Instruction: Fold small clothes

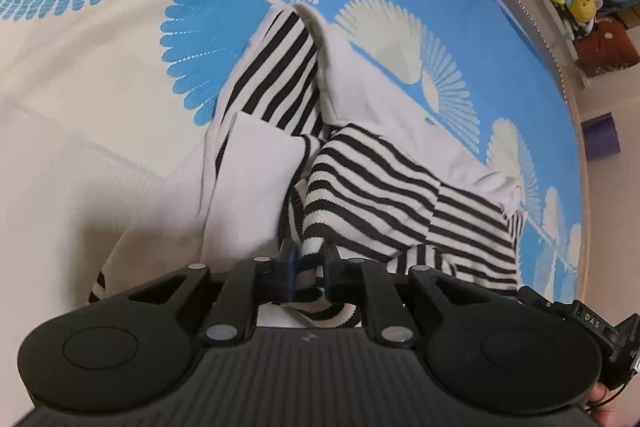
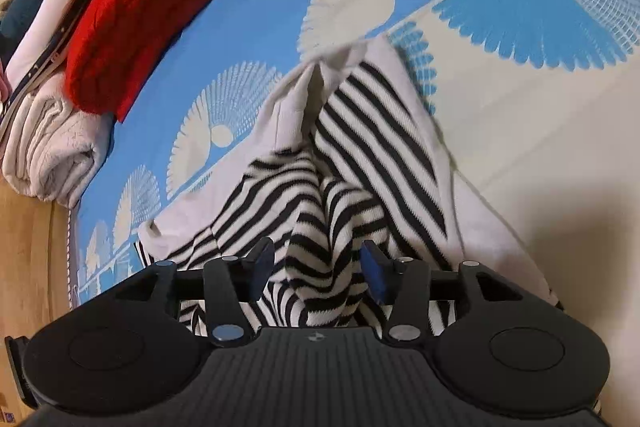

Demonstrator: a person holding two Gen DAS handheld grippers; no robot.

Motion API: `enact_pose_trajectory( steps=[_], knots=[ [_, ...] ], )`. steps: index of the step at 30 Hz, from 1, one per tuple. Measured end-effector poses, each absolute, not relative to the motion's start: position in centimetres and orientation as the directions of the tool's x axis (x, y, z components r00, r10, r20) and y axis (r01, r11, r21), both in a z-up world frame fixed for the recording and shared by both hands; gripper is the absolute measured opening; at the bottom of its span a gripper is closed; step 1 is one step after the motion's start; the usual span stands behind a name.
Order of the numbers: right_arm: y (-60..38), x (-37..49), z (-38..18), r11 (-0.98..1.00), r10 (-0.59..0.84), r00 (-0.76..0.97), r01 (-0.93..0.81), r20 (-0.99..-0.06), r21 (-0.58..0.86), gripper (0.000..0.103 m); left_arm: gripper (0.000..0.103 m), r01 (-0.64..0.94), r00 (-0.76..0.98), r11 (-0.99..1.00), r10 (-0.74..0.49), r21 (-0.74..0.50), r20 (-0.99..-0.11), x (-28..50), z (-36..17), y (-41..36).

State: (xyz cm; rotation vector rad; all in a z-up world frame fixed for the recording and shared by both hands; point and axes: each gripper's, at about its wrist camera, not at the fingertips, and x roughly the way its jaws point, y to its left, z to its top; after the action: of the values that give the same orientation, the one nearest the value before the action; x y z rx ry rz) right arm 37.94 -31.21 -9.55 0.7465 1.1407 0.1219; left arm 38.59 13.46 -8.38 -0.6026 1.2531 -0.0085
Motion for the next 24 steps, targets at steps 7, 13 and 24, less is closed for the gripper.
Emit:
enact_pose_trajectory(
  steps=[7,13,24],
  knots=[
    [-30.6,37.5,-9.6,0.780,0.437,0.433,0.254,-0.788,0.572,0.004,0.004,-0.256,0.448,0.837,-0.340,-0.483,-0.827,38.6,-6.7,13.6],
    [-32.3,36.3,-6.4,0.729,0.452,0.583,0.194,-0.675,0.656,0.004,0.004,-0.225,0.487,0.839,-0.344,-0.496,-0.803,38.7,-5.7,14.6],
    [-29.7,36.3,-7.2,0.915,0.233,0.487,0.185,-0.842,0.360,0.033,0.034,-0.193,0.514,0.913,-0.218,-0.359,-0.830,39.3,-4.8,13.8]
  ],
)
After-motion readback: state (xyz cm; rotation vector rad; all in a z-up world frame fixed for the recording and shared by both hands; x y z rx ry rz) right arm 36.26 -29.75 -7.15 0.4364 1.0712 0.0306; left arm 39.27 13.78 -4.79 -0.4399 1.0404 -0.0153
